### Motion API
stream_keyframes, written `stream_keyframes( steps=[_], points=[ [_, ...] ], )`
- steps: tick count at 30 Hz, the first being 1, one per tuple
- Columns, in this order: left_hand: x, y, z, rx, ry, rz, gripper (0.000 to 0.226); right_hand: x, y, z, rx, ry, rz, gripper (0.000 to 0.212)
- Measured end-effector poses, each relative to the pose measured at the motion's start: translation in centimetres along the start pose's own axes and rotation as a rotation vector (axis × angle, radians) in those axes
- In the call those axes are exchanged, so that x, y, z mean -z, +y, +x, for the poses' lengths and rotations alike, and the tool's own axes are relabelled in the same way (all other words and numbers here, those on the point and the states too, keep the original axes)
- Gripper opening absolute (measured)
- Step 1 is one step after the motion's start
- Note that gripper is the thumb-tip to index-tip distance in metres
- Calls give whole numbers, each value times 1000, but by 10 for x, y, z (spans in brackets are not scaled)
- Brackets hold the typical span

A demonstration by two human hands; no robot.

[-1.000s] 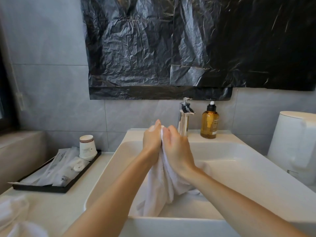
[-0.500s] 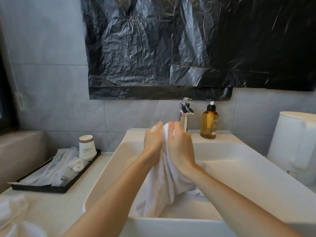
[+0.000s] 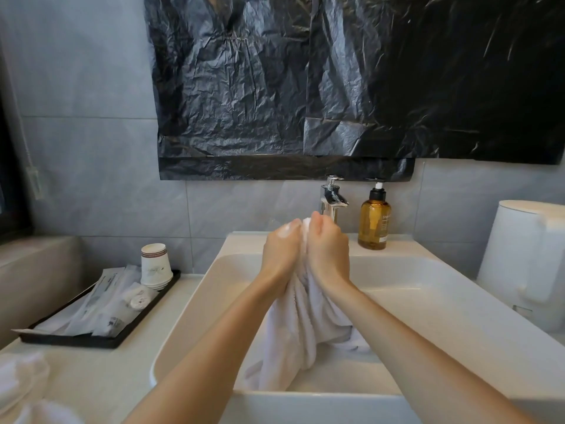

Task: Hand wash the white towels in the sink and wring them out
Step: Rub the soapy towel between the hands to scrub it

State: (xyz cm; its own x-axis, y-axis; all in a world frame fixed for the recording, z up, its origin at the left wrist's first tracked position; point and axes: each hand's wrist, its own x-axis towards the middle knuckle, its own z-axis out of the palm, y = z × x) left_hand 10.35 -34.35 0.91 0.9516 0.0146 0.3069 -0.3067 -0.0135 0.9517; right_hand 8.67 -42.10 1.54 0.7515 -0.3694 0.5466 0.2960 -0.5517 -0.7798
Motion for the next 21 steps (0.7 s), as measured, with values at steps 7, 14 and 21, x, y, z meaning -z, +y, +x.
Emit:
stream_keyframes(
  steps=[7,14,21],
  points=[
    [-3,-1,-3,-69,-32,63,34,-1,3,6,-100,27,53,39],
    [6,7,-1,30,0,-146,37,2,5,8,100,-139,253,41],
    [10,16,2,-23,-58,-173,37,28,10,14,71,-102,-24,60]
  ],
)
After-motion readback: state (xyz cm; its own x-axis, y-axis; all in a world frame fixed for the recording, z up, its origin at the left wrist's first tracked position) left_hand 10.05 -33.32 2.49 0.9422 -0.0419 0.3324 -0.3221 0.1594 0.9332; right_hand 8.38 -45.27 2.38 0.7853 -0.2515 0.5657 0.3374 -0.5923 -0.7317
